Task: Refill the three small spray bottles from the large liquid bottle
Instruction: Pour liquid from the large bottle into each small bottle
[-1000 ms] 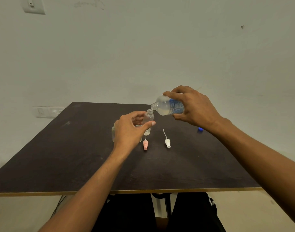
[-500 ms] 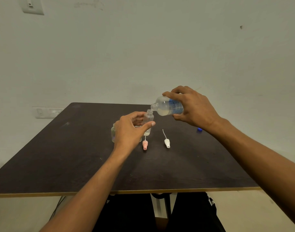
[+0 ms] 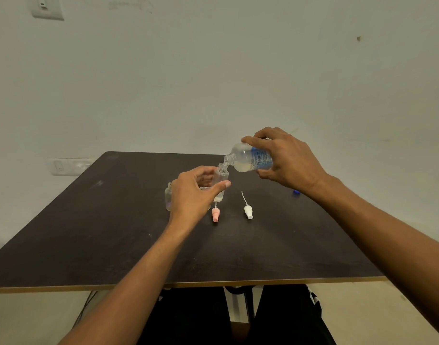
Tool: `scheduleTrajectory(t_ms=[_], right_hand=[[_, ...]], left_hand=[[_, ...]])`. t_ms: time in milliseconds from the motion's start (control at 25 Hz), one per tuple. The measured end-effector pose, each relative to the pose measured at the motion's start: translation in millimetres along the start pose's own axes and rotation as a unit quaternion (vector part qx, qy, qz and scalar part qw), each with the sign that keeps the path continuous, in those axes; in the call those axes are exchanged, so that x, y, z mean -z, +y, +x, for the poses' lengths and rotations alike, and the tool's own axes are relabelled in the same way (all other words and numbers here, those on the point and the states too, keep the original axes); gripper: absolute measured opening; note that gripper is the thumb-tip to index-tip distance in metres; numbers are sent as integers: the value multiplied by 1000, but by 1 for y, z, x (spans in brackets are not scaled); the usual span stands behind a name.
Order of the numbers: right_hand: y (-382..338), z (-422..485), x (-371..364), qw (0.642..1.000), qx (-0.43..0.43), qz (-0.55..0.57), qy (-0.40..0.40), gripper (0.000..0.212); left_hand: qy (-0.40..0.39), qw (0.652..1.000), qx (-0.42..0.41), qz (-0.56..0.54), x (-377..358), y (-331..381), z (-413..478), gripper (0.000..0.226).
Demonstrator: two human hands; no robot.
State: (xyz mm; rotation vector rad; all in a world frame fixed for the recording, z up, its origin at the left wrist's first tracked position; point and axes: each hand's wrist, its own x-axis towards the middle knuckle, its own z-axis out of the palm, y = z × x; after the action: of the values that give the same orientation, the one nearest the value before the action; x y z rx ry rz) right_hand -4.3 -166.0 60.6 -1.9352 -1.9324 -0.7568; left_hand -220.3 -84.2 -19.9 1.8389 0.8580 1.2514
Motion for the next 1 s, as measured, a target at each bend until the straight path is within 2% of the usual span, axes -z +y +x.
scheduleTrajectory(t_ms=[1000], right_hand=[[3,-3,3,1000,0,-1,2,78]], left_hand=[[-2,1000,-5,4,-4,0,1,40]])
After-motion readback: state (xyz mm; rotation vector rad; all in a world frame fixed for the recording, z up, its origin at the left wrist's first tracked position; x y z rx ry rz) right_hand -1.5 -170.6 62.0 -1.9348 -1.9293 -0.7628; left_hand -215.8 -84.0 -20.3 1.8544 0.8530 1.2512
